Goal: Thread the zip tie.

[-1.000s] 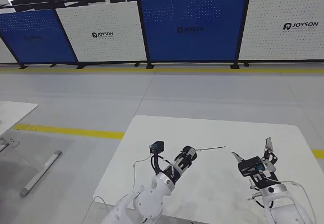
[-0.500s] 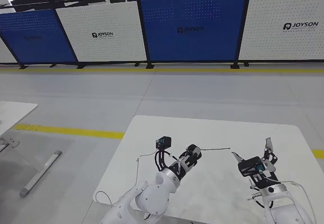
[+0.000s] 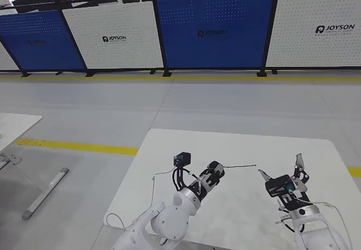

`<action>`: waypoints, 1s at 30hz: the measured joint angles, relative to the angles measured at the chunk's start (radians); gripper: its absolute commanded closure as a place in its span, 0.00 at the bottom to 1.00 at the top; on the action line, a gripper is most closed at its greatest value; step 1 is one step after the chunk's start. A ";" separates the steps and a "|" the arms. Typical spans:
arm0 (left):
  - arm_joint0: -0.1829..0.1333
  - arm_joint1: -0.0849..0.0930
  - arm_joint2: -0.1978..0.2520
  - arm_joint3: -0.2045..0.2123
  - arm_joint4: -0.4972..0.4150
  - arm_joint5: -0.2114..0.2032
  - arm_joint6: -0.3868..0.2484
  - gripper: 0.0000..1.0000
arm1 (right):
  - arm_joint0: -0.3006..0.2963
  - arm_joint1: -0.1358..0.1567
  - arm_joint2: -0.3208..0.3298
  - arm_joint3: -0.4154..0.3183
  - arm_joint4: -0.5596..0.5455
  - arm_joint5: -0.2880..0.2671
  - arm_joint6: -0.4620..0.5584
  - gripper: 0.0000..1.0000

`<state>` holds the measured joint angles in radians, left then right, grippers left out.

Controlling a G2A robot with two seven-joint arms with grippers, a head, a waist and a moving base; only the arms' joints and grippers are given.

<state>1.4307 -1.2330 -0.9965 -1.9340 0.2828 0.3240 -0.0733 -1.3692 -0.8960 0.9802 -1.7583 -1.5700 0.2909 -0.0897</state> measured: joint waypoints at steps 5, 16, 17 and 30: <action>0.000 0.000 0.000 0.000 0.000 0.000 0.000 1.00 | 0.000 0.000 0.000 0.000 0.000 0.000 0.000 0.00; -0.006 -0.001 0.000 0.002 0.032 0.017 -0.026 1.00 | 0.000 0.000 0.000 0.000 0.000 0.000 0.000 0.00; -0.006 -0.001 0.001 0.000 0.040 0.017 -0.032 1.00 | 0.000 0.000 0.000 0.000 0.000 0.000 0.000 0.00; -0.005 -0.005 0.009 -0.022 0.058 0.014 -0.053 1.00 | 0.015 0.014 0.001 0.010 0.000 -0.033 0.003 0.00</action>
<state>1.4262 -1.2382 -0.9879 -1.9555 0.3405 0.3383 -0.1260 -1.3539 -0.8818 0.9809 -1.7487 -1.5700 0.2578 -0.0866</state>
